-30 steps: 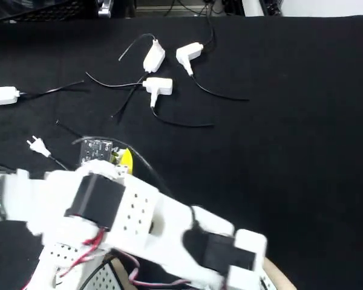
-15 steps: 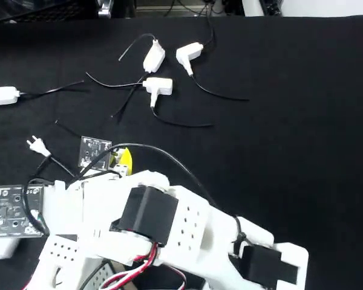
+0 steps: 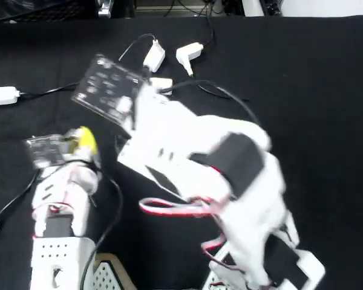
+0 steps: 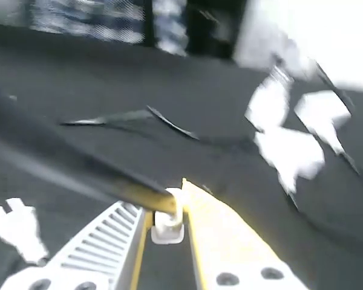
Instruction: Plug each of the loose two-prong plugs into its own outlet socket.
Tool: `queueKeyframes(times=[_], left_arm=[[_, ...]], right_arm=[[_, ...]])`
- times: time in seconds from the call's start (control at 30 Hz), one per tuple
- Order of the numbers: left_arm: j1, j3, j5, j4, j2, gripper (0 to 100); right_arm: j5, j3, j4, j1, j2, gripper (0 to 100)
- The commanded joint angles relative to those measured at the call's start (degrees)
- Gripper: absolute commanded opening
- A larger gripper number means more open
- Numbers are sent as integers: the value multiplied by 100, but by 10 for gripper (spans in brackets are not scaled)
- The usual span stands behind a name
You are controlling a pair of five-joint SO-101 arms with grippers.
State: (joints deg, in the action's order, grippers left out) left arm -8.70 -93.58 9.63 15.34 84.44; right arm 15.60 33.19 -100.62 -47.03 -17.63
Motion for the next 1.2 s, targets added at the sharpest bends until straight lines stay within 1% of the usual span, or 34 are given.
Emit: queueKeyframes(times=[0.0, 0.1, 0.27, 0.33, 0.5, 0.6, 0.73, 0.8, 0.83, 0.9, 1.0, 1.13, 1.17], left_arm=[[-1068, 585, 352, -149, 70, 29], [-1956, 602, 334, -167, 70, 29], [-4022, 637, 334, -132, 18, 29], [-4743, 541, 316, -132, 9, 29], [-6018, 286, -255, -167, 9, 29], [-6554, 233, -334, -141, 9, 29], [-6897, 251, -492, -123, 0, 29], [-6914, 224, -686, -114, -9, 29], [-6905, 242, -800, 18, -18, 29], [-6862, 470, -1011, 431, -132, 29], [-6633, 1235, -1240, 1301, -598, 29], [-5982, 2633, -1574, 2734, -1600, 29], [-5807, 2923, -1679, 2989, -1873, 29]], right_arm=[[-35, 646, -18, 114, -558, 254], [62, 822, -35, 229, -884, 254], [510, 163, 9, 264, -1042, 257], [624, -207, 211, 229, -954, 257], [545, -637, 853, 229, -470, 257], [202, -629, 1160, 237, -31, 257], [-79, -629, 1240, 466, 391, 257], [-229, -699, 1213, 853, 558, 257], [-308, -734, 1152, 1064, 637, 257], [-457, -963, 1116, 1530, 840, 257], [-730, -1499, 1073, 2092, 1121, 257], [-774, -2334, 1152, 2620, 1244, 257], [-800, -2527, 1231, 2716, 1244, 257]])
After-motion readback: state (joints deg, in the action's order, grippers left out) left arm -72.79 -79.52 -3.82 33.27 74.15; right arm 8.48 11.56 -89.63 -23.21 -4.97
